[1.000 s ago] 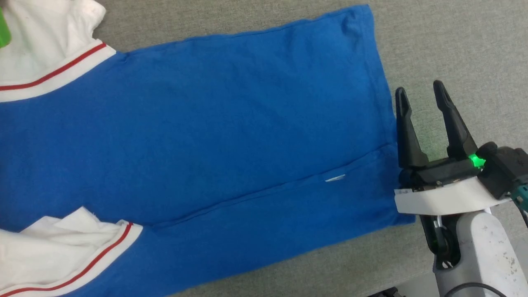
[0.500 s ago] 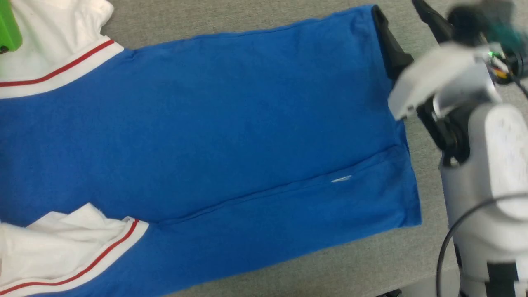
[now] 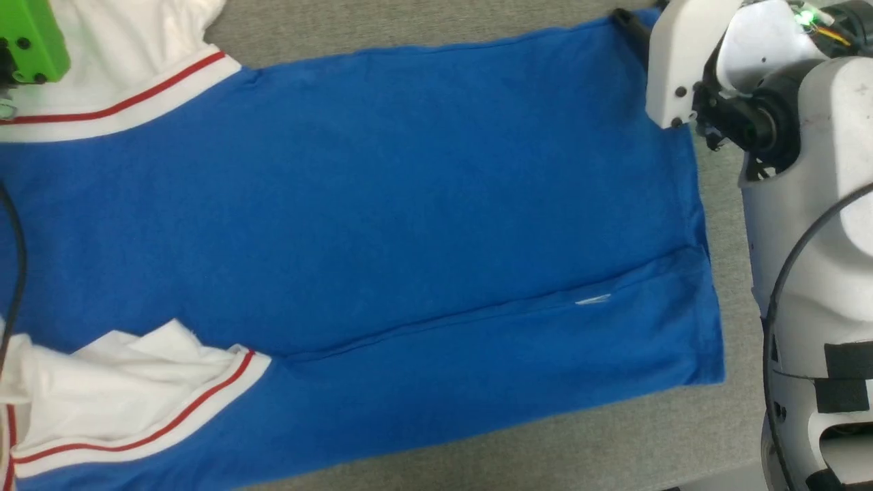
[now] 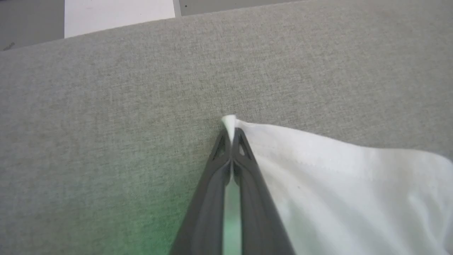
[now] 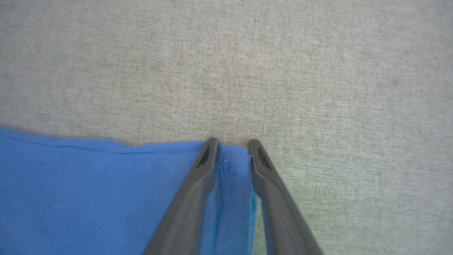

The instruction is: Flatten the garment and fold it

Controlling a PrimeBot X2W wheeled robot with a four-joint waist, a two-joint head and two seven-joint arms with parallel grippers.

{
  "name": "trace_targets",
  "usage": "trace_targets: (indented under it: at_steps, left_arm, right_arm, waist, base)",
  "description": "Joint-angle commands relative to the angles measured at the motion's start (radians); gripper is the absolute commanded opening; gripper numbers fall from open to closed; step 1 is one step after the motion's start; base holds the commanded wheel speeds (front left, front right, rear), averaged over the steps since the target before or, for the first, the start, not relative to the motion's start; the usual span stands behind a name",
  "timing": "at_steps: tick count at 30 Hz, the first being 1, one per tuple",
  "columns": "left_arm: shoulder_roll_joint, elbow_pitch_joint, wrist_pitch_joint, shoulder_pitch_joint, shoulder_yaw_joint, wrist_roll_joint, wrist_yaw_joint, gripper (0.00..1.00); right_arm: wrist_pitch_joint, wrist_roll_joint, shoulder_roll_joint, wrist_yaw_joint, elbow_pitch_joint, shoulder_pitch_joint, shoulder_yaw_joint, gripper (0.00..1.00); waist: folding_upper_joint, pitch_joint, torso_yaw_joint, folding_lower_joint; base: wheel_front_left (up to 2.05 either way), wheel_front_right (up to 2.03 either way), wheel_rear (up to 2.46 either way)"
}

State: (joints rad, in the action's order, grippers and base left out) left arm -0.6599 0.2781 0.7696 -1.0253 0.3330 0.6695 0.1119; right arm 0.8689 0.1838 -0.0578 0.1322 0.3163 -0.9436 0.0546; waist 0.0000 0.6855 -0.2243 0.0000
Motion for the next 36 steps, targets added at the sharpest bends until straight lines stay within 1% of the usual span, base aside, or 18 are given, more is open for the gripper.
trace_targets:
  at_steps: [1,3,7,10,15,19,22,26,30,33,36]
  left_arm:
    - [0.012,0.019,-0.012,0.035,0.010,0.010,-0.008,0.00]
    - [0.026,0.016,-0.066,0.046,0.005,0.009,-0.015,0.00]
    - [0.062,0.004,-0.232,0.097,-0.009,-0.001,-0.035,0.00]
    - [0.081,-0.023,-0.384,0.169,-0.028,-0.012,-0.042,0.00]
    - [0.113,-0.103,-0.593,0.341,-0.069,0.003,-0.047,0.00]
    - [0.128,-0.177,-0.697,0.509,-0.101,0.027,-0.036,0.00]
    - [0.147,-0.231,-0.740,0.640,-0.130,0.056,-0.003,0.00]
    - [0.174,-0.300,-0.752,0.818,-0.153,0.120,0.017,0.00]
    - [0.194,-0.340,-0.751,0.964,-0.163,0.168,0.033,0.00]
    - [0.213,-0.365,-0.757,1.059,-0.170,0.190,0.057,0.00]
    - [0.227,-0.370,-0.753,1.127,-0.165,0.211,0.063,0.00]
  right_arm:
    - [0.032,-0.009,0.002,-0.002,0.024,0.034,0.004,0.00]
    - [0.028,-0.017,0.002,-0.002,0.000,0.048,0.006,0.00]
    - [-0.058,-0.012,-0.013,-0.002,-0.062,0.110,0.006,0.00]
    - [-0.159,0.003,-0.027,-0.002,-0.108,0.179,0.006,0.00]
    - [-0.339,0.018,-0.058,-0.002,-0.168,0.315,0.006,0.00]
    - [-0.453,0.023,-0.078,-0.002,-0.191,0.429,-0.009,0.00]
    - [-0.501,0.026,-0.088,-0.002,-0.193,0.503,-0.016,0.00]
    - [-0.526,0.034,-0.106,-0.002,-0.182,0.592,-0.021,0.00]
    - [-0.507,0.044,-0.131,-0.002,-0.173,0.662,-0.020,0.00]
    - [-0.474,0.038,-0.156,-0.002,-0.166,0.703,-0.013,0.00]
    - [-0.433,0.032,-0.182,-0.002,-0.155,0.729,0.002,0.00]
  waist:
    - [0.0000,-0.012,0.011,0.0000]
    - [0.0000,-0.027,0.022,0.0000]
    - [0.0000,-0.082,0.047,0.0000]
    - [0.0000,-0.141,0.062,0.0000]
    - [0.0000,-0.254,0.094,0.0000]
    - [0.0000,-0.343,0.122,0.0000]
    - [0.0000,-0.395,0.141,0.0000]
    - [0.0000,-0.452,0.166,0.0000]
    - [0.0000,-0.485,0.186,0.0000]
    - [0.0000,-0.501,0.199,0.0000]
    - [0.0000,-0.506,0.209,0.0000]
  base:
    - [0.00,0.00,0.00]
    - [0.00,0.00,0.00]
    - [0.00,0.00,0.00]
    - [0.00,0.00,0.00]
    - [0.00,0.00,0.00]
    - [0.00,0.00,0.00]
    - [0.00,0.00,0.00]
    - [0.00,0.00,0.00]
    - [0.00,0.00,0.00]
    - [0.00,0.00,0.00]
    - [0.00,0.00,0.00]
